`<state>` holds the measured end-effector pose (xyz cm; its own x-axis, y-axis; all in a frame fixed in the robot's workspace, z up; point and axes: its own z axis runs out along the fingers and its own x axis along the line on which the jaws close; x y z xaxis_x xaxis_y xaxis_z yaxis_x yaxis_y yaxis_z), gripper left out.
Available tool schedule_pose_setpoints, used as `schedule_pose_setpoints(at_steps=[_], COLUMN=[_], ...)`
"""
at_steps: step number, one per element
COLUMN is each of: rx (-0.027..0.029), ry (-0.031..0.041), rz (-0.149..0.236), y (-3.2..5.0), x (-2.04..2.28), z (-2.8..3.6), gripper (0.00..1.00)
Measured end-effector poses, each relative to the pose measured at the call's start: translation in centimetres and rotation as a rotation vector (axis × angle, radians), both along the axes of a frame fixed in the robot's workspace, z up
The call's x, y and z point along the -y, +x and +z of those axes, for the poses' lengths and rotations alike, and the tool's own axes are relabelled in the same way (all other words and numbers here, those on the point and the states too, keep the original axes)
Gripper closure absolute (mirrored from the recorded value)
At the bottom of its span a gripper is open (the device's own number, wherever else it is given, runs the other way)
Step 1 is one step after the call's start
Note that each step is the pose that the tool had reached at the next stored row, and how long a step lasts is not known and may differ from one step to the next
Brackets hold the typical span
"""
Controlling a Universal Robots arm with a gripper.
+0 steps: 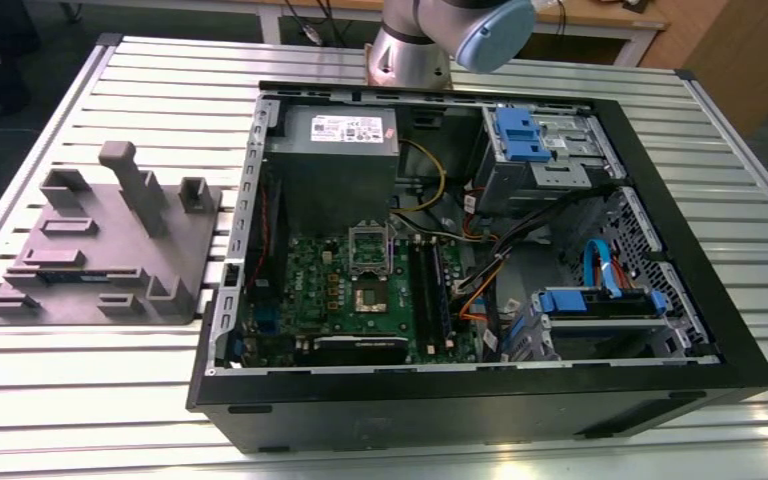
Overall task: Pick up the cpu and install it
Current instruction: 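Pick up the cpu and move it towards the insertion slot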
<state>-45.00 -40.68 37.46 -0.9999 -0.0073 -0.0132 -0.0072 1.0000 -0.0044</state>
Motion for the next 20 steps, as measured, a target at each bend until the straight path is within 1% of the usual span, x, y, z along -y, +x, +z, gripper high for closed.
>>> schedule_pose_setpoints(at_steps=[2, 8, 12, 20], rx=[0.0001, -0.0001, 0.0, -0.0001], ry=[0.0001, -0.0001, 0.0, 0.0], rz=[0.0, 0.0, -0.002, -0.003], y=[0.12, 0.15, 0.15, 0.18], x=[-0.01, 0.0, 0.0, 0.0], z=[-0.01, 0.01, 0.38, 0.42], gripper=[0.53, 0.53, 0.53, 0.53])
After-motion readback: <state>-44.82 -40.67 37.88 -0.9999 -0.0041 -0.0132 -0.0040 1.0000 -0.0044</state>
